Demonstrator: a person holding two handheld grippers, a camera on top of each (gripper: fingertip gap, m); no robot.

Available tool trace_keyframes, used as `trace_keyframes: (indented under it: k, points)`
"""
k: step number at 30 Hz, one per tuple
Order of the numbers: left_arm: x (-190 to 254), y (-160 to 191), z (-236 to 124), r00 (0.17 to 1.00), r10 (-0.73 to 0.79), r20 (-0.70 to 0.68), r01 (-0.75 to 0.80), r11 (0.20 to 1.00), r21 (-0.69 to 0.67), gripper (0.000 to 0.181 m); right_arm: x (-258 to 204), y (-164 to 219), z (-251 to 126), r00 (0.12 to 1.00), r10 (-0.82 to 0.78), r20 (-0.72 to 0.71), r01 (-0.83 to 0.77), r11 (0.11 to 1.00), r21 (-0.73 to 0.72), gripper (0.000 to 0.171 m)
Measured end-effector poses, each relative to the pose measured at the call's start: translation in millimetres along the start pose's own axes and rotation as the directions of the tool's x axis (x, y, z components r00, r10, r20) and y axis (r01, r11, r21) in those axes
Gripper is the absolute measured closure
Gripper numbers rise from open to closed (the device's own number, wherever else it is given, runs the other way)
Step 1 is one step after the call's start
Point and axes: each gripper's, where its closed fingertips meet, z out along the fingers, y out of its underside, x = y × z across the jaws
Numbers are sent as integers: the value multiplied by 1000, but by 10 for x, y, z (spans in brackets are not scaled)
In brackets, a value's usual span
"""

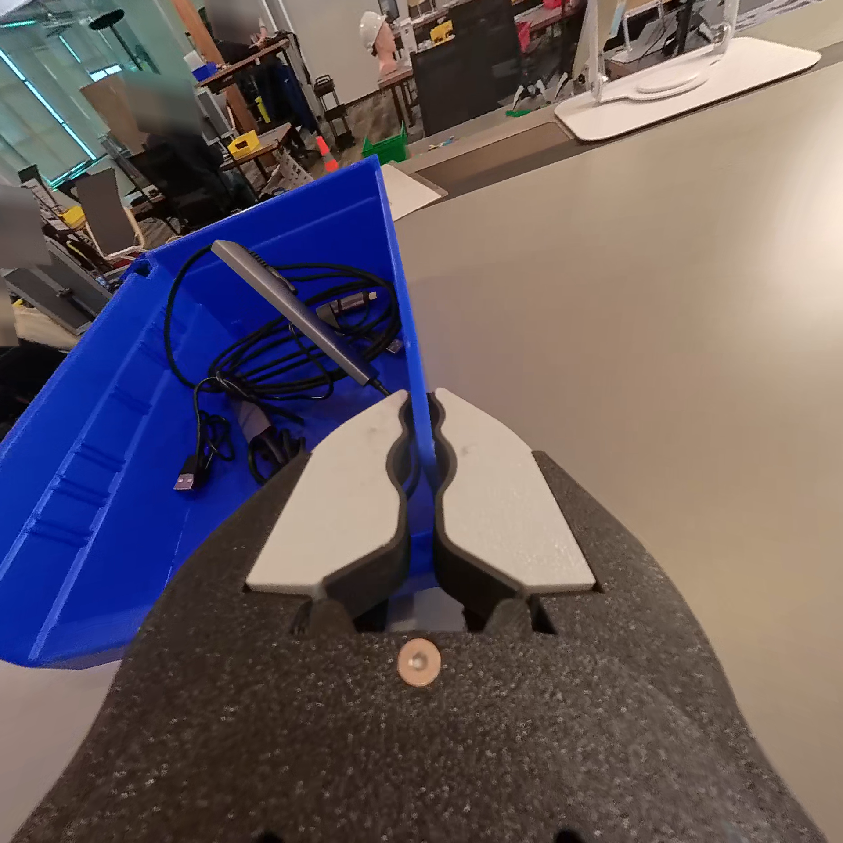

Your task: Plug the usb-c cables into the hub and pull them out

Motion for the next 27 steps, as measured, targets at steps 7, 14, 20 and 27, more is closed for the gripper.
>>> trace_keyframes:
  k: [7, 14, 20, 27]
  points:
    - [-73, 29, -8, 998, 22, -63, -21, 1000, 17, 176, 41, 5, 24, 1000, -9, 6, 9, 1000, 11, 160]
    - [-166, 64, -1, 989, 33, -144, -31, 999, 11, 175, 79, 0, 51, 1000, -3, 3, 3, 1000, 20, 160]
    - [-244, 59, 83, 978, 41, -205, -36, 999, 30, 175, 194, 7, 124, 1000, 2, -21, -1, 1000, 12, 161]
    - [-335, 37, 208, 964, 8, -265, 10, 998, 66, 176, 291, 20, 166, 999, 9, -36, -9, 1000, 9, 161]
